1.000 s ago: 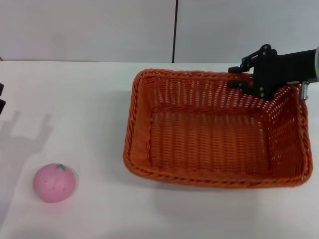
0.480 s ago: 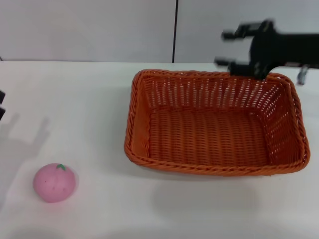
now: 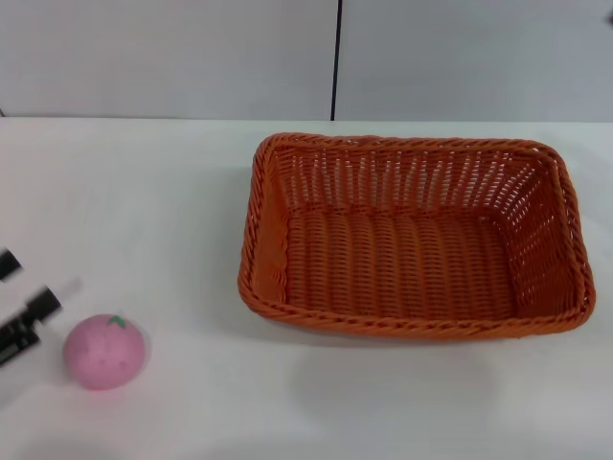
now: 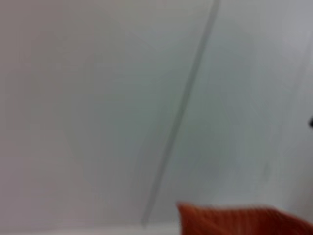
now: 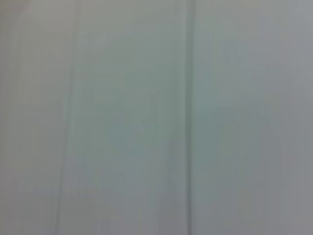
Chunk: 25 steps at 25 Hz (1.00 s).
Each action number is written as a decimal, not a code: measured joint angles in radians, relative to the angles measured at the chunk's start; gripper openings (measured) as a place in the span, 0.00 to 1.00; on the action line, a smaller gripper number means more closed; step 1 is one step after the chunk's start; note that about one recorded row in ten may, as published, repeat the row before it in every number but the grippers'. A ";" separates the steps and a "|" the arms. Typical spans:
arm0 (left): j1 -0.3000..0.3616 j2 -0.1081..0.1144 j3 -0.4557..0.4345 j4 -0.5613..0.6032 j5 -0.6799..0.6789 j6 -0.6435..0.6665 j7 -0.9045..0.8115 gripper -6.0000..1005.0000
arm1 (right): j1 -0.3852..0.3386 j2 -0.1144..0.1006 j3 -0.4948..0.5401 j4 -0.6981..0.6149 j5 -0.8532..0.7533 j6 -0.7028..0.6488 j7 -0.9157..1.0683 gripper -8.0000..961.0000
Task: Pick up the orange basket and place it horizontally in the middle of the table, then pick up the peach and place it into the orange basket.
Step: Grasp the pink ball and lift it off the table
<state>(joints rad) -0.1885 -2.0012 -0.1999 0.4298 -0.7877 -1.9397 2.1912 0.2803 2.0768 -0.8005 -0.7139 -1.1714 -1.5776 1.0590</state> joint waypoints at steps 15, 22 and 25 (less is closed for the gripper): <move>0.000 -0.059 0.188 0.035 -0.011 0.166 0.108 0.81 | -0.115 -0.004 0.157 0.238 0.102 -0.197 -0.026 0.59; 0.004 -0.060 0.164 -0.022 -0.005 0.283 0.210 0.81 | -0.120 -0.005 0.159 0.241 0.101 -0.193 -0.027 0.59; 0.005 -0.059 0.176 -0.023 -0.002 0.296 0.207 0.81 | -0.120 -0.006 0.159 0.250 0.101 -0.190 -0.027 0.59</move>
<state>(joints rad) -0.1837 -2.0605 -0.0237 0.4066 -0.7902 -1.6439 2.3979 0.1601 2.0707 -0.6411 -0.4637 -1.0704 -1.7675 1.0323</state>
